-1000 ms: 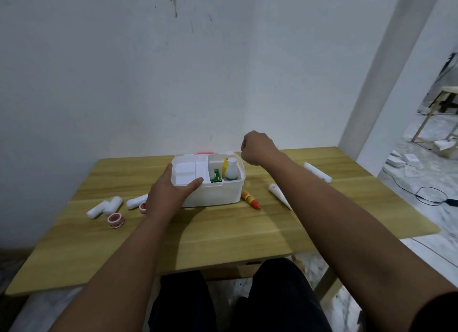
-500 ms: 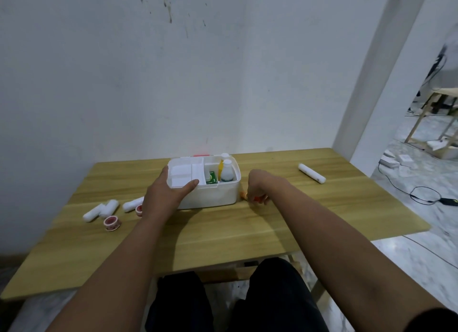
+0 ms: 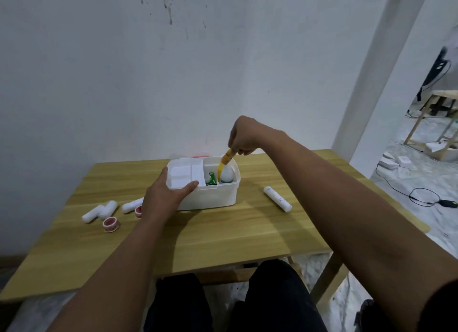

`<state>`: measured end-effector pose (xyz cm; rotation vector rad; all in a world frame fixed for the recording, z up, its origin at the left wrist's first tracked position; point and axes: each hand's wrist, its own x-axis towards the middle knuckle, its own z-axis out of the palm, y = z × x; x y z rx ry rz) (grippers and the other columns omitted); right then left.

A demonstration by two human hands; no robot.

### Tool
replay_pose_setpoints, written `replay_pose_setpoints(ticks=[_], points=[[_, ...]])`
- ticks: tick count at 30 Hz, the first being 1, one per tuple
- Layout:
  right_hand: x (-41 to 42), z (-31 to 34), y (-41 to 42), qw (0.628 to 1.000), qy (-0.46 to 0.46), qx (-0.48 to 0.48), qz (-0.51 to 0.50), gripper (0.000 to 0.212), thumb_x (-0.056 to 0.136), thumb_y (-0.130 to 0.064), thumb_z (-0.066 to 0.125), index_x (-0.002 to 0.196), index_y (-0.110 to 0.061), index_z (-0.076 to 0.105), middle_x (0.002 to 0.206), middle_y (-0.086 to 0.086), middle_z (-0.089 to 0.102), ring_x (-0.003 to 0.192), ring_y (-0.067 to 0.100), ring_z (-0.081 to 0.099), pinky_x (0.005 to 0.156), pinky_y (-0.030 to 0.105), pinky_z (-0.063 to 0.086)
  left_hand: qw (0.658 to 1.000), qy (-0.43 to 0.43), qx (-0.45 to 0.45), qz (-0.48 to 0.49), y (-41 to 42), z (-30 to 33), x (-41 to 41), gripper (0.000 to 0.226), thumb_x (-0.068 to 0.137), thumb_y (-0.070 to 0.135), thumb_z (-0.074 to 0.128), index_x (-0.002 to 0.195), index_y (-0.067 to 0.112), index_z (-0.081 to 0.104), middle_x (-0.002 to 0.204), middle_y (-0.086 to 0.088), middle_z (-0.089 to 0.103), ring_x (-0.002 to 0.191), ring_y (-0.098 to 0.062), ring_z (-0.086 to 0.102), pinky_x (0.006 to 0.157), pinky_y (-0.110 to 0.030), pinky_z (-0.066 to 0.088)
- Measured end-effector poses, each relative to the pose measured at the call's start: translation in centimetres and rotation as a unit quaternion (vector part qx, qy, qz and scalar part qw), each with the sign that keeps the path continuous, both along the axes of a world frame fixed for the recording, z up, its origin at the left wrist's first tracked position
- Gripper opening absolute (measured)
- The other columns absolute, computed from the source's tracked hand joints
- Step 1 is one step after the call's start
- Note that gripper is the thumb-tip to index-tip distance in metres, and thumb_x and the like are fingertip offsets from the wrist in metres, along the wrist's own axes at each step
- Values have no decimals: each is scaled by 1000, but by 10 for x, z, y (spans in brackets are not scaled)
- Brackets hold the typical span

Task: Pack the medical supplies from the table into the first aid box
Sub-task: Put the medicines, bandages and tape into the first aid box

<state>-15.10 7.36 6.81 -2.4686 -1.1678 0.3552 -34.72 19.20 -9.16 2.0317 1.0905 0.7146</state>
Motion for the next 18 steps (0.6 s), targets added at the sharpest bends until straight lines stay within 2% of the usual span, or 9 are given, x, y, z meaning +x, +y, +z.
replay_pose_setpoints(ticks=[2,5,8,11,14,16,18], points=[[-11,-9,12,999,-23,-19,32,26,79,-9,89,99,4,78,90,19,79,89,31,79,79,45,66,1000,1,0,-1,-1,0,1,103,78,66,79,162,29,33,158,-4,50,142,-33,47,107,-59,44],[-25,-30,29,990,-105,-72,69,16,78,-7,87,86,-5,73,82,10,76,79,24,77,79,40,65,1000,2,0,-4,2,-2,0,105,75,70,78,162,30,33,158,-3,50,141,-32,49,105,-57,47],[-32,-52,43,977,-169,-108,72,30,75,-1,84,74,-13,57,78,6,66,72,21,68,79,40,63,1000,7,3,-1,3,-2,0,107,74,73,77,162,30,33,157,-2,50,141,-31,48,105,-54,47],[-37,-66,48,972,-187,-124,72,33,76,4,79,74,-14,51,79,7,61,70,20,61,74,35,59,1000,9,11,4,1,-1,1,106,76,72,76,162,29,33,158,-2,50,141,-30,48,105,-54,46],[-37,-76,51,968,-193,-137,81,29,82,5,71,76,-12,49,75,4,53,72,21,58,64,31,49,1000,7,13,7,0,0,1,103,76,71,77,161,29,35,156,-1,52,140,-30,49,103,-52,46],[-37,-82,51,964,-196,-155,92,16,90,-2,68,88,-10,54,76,2,49,78,21,56,58,27,42,1000,0,17,5,0,0,1,102,76,71,77,160,30,37,153,-1,55,138,-29,51,99,-49,47],[-38,-84,49,963,-193,-159,97,12,93,-7,66,97,-11,56,78,1,50,82,21,55,53,26,37,1000,-9,16,5,-1,1,1,97,77,67,78,158,31,39,150,0,57,136,-28,52,91,-43,43]])
